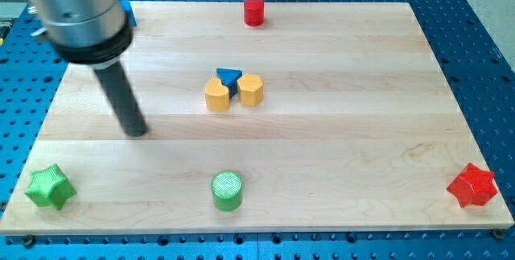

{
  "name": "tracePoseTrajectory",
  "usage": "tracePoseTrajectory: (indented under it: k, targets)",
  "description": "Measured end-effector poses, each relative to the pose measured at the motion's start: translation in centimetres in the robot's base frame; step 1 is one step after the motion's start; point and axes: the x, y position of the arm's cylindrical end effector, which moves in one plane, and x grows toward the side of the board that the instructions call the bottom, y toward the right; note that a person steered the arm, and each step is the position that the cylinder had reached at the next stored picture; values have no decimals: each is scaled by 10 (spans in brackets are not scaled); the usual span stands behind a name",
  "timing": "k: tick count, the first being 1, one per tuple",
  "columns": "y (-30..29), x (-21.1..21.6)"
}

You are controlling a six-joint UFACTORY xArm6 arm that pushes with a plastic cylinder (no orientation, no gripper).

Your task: Slightly push the heart upwards

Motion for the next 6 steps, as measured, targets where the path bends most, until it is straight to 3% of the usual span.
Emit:
tracePoseTrajectory:
  k: [2,6]
  targets:
    - [77,0]
    - [101,-24]
